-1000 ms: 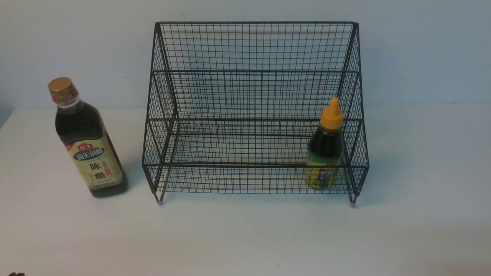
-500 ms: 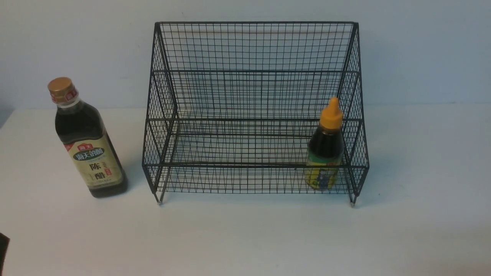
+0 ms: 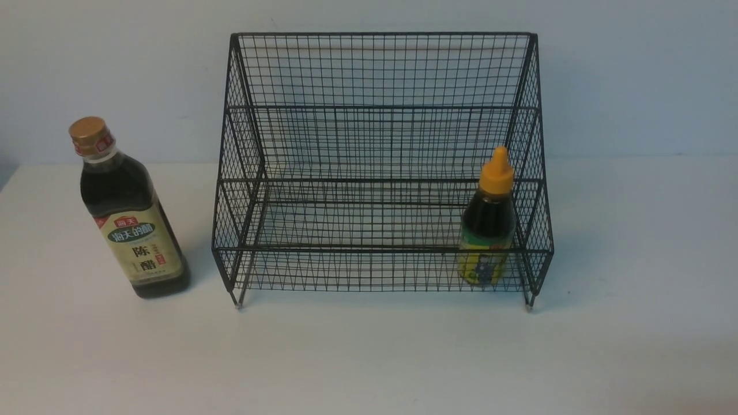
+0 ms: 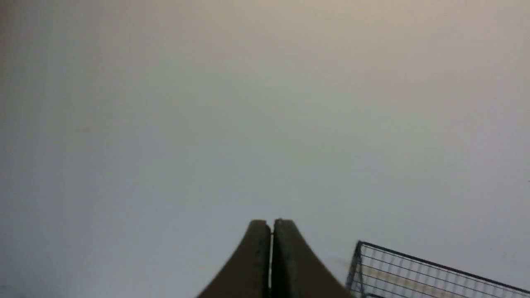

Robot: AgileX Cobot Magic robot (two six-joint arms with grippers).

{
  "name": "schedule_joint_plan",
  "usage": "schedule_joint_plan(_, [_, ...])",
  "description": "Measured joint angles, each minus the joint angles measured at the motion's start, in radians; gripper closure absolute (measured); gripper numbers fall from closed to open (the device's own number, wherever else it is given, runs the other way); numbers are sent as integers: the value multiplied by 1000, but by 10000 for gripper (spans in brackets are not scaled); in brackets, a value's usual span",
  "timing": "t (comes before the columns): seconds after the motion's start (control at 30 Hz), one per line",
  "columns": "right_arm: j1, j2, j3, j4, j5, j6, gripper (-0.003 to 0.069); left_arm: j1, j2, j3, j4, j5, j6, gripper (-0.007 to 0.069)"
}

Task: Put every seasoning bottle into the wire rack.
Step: Use the left arm to grab the condiment bottle closest to it

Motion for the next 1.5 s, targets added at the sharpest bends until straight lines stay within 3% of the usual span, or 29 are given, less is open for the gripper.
schedule_joint_plan(0.13, [0,0,0,0,0,0,673,0,172,-75,27,27,81,629])
schedule_joint_plan(0.3, [0,0,0,0,0,16,673,0,445,-218,113,69,90,621])
schedule_joint_plan(0.5, [0,0,0,0,0,17,673,0,740,-406,150,70,32,530])
schedule_joint_plan(0.63, [0,0,0,0,0,17,673,0,846,-487,164,74,-33,432])
schedule_joint_plan(0.73, [0,0,0,0,0,17,673,0,960,-573,242,74,-89,267])
schedule_joint_plan(0.77, [0,0,0,0,0,17,673,0,960,-573,247,74,-89,267])
schedule_joint_plan(0.9, [0,0,0,0,0,17,673,0,1092,-629,308,53,-154,81])
schedule_joint_plan(0.97, [0,0,0,0,0,17,673,0,1135,-640,310,31,-166,44])
schedule_joint_plan(1.27, [0,0,0,0,0,18,673,0,1325,-725,316,-19,-175,9])
schedule_joint_plan(1.5, [0,0,0,0,0,18,673,0,1439,-750,316,-26,-175,53])
